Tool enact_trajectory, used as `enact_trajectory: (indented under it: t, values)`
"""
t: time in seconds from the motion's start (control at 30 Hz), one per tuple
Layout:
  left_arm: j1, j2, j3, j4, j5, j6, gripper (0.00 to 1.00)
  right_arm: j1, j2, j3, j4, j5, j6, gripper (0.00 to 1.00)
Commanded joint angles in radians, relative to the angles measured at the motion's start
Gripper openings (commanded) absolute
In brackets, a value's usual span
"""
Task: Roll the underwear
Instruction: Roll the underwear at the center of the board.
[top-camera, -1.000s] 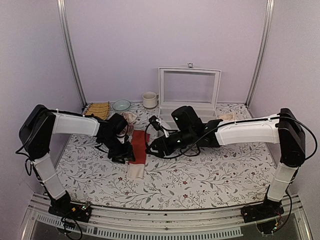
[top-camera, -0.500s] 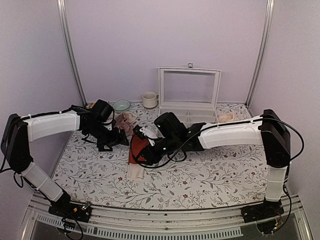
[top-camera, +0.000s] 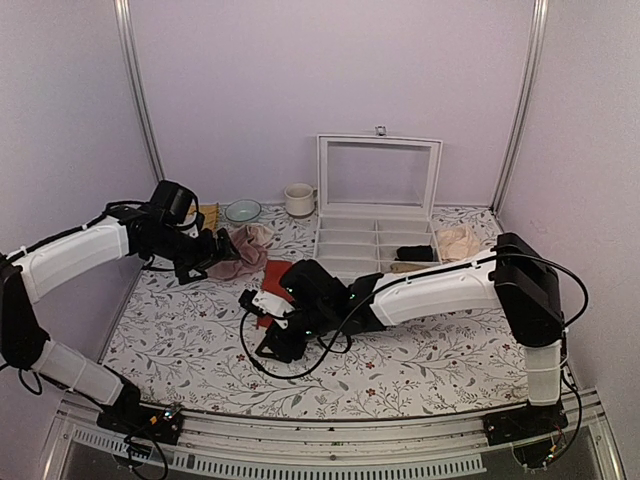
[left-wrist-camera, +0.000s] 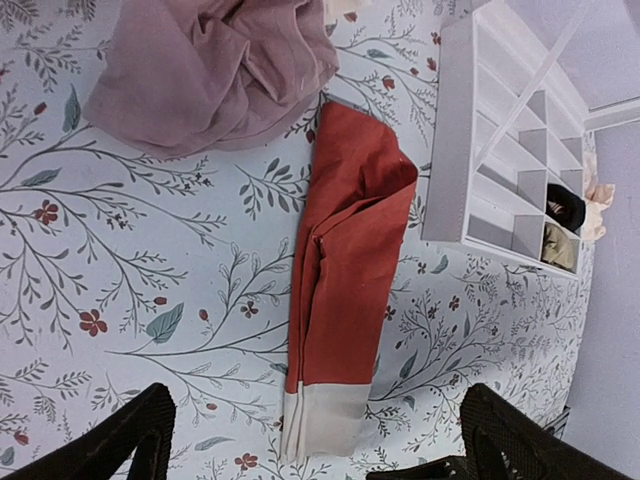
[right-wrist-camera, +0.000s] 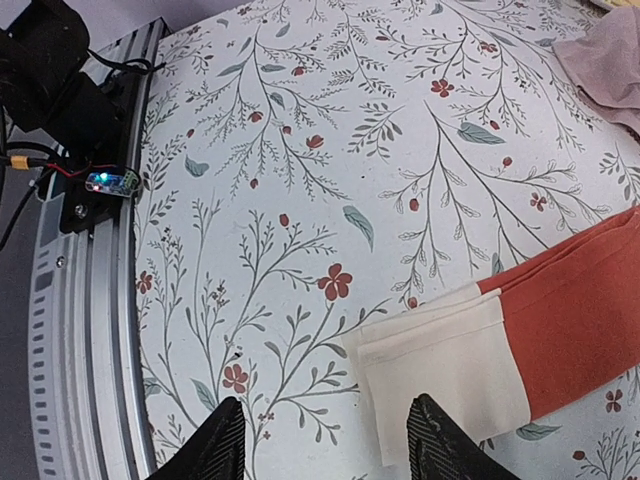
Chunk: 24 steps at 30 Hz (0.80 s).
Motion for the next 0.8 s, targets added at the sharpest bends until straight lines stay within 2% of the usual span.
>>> enact_trajectory:
  t: [0.0, 0.33, 0.63, 0.77]
  values:
    - [0.017, -0.042, -0.04, 0.058, 0.031, -0.024, 1.0, 0.015, 0.1, -0.008, 0.048, 0.091, -0.099, 0.55]
    - [0.026, -0.057, -0.066, 0.054, 0.051, -0.032, 1.0, 0.016, 0.172, -0.003, 0.068, 0.161, -0.179, 0.54]
    - [0.029, -0.063, -0.084, 0.057, 0.058, -0.037, 1.0, 0.016, 0.191, -0.014, 0.067, 0.126, -0.174, 0.53]
    - [0.032, -0.065, -0.094, 0.062, 0.061, -0.04, 1.0, 0.016, 0.197, -0.028, 0.069, 0.116, -0.169, 0.49]
